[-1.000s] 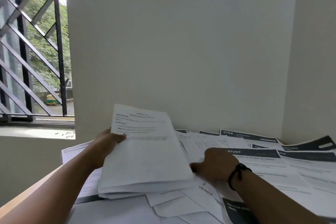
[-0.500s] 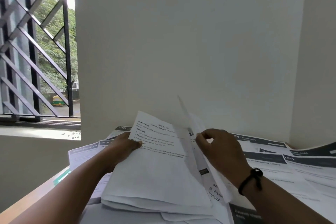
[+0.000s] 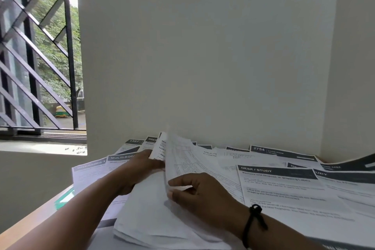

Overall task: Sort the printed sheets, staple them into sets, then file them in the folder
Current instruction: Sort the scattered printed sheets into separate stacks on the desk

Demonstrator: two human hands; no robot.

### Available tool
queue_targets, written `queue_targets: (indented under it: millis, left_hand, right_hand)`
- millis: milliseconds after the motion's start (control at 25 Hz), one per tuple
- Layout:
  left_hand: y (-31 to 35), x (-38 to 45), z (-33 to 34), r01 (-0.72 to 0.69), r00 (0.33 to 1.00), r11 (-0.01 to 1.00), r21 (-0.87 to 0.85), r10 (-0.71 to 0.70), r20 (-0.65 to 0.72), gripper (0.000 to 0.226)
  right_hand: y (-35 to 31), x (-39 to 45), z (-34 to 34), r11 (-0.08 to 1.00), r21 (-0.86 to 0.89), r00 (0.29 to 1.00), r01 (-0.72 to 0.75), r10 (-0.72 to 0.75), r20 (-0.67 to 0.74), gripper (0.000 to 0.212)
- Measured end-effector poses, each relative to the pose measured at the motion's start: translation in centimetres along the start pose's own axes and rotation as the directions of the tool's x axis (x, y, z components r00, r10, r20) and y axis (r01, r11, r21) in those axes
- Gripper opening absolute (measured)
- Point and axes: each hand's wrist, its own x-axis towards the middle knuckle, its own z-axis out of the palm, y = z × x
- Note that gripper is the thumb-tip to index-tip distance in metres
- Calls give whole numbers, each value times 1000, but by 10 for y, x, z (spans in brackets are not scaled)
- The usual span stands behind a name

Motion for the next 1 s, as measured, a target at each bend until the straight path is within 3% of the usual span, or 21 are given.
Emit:
queue_targets:
  millis: [120, 280, 400, 480, 520, 600, 680, 800, 880, 1000]
  left_hand:
    - [4, -3, 1, 53, 995, 983, -178, -38, 89, 31]
    - [-6, 6, -2, 28, 999, 998, 48, -29, 31, 35]
    - [-7, 7, -4, 42, 999, 994, 96, -40, -18, 41]
    - [-6, 8, -6, 6, 1000, 999, 47, -5, -18, 44]
    - [-5, 8, -8, -18, 999, 1000, 6, 18, -36, 44]
    - [-2, 9, -12, -75, 992, 993, -95, 64, -111, 38]
    - [5, 7, -18, -156, 978, 965, -212, 121, -169, 34]
    - [13, 3, -23, -277, 949, 891, -360, 195, -248, 26]
    - [14, 4, -24, -321, 936, 856, -404, 223, -272, 23]
    - [10, 5, -21, -291, 946, 852, -435, 189, -263, 23]
  right_hand:
    - [3, -1, -3, 1000, -7, 996, -31, 31, 89, 35]
    - [8, 2, -1, 980, 186, 966, -64, 14, 260, 56]
    - [3, 2, -2, 964, 265, 953, -26, -57, 299, 53]
    - [4, 4, -7, 982, 188, 987, 13, -43, 157, 43]
    - [9, 7, -12, 998, 51, 999, 26, -28, 36, 36]
    - [17, 12, -30, 971, -241, 982, 4, -49, -180, 30]
    - [22, 16, -47, 949, -308, 941, -63, -46, -336, 41]
    - [24, 20, -65, 942, -300, 851, -151, -31, -524, 60]
    - [22, 20, -70, 970, -180, 838, -164, 41, -543, 64]
    - [15, 21, -68, 954, 242, 870, -176, 265, -416, 32]
